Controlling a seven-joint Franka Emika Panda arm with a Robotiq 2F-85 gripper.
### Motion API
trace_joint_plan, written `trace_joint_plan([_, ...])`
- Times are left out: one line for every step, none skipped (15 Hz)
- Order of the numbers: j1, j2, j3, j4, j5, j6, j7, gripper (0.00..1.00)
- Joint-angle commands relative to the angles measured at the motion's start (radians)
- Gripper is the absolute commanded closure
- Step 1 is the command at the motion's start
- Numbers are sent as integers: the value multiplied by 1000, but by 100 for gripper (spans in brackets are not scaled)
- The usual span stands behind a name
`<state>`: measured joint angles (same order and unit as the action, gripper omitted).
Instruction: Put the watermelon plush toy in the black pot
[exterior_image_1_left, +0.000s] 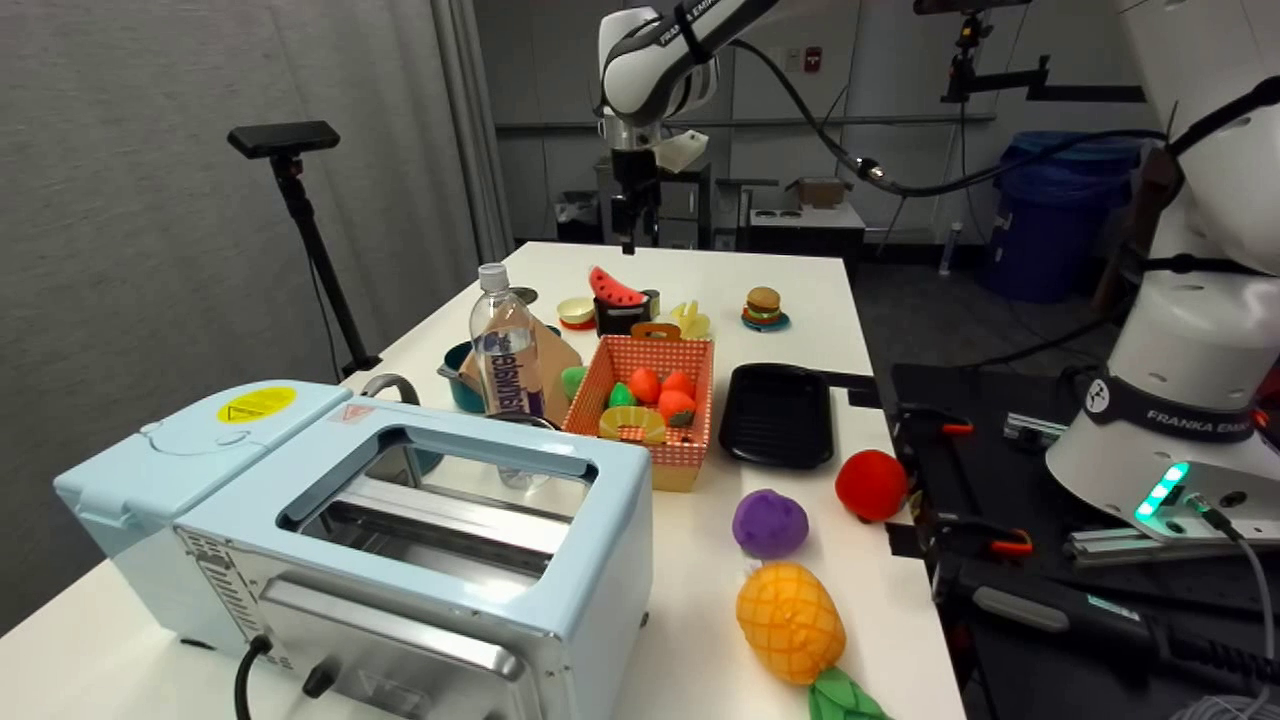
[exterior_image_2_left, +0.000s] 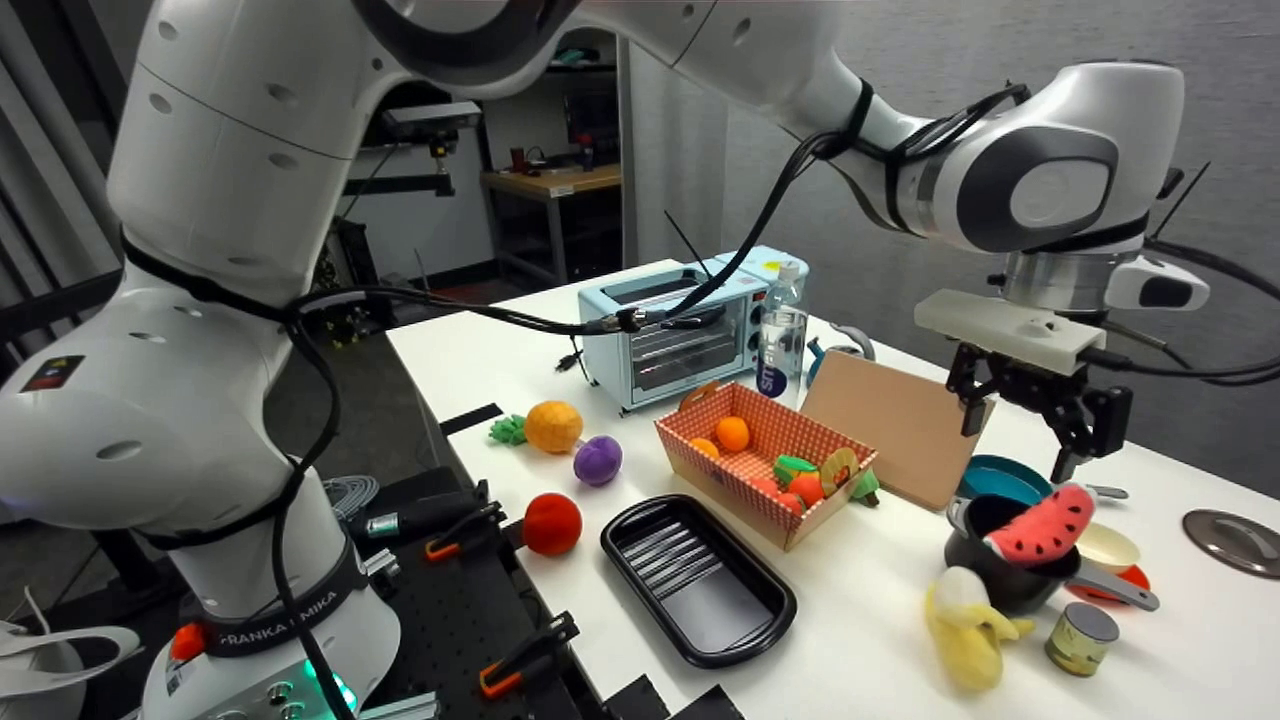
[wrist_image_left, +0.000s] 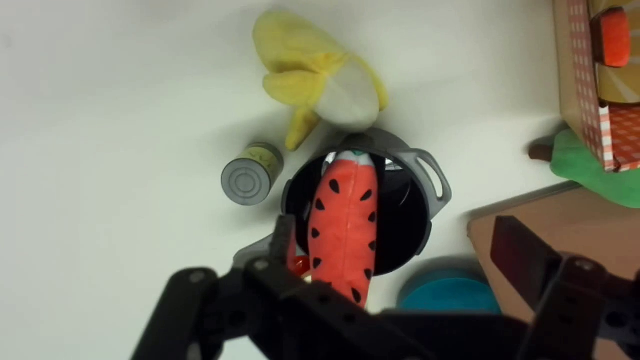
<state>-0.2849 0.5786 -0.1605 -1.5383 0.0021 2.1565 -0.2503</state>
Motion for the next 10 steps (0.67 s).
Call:
trace_joint_plan([-9, 6, 12, 4, -7, 0, 3, 0])
trace_joint_plan([-9, 16, 12, 4, -7, 3, 3, 0])
trace_joint_plan([-9, 25, 13, 4, -7, 6, 3, 0])
trace_joint_plan([-9, 31, 13, 4, -7, 10, 3, 0])
trace_joint_plan([-10, 35, 13, 5, -8, 12, 3, 0])
trace_joint_plan([-10, 36, 13, 5, -8, 12, 3, 0])
trace_joint_plan([-10, 36, 13, 6, -8, 12, 3, 0])
trace_joint_plan([-10, 36, 13, 7, -8, 12, 3, 0])
trace_joint_plan([-10, 36, 13, 8, -8, 12, 3, 0])
trace_joint_plan([-10, 36, 13, 8, -8, 12, 3, 0])
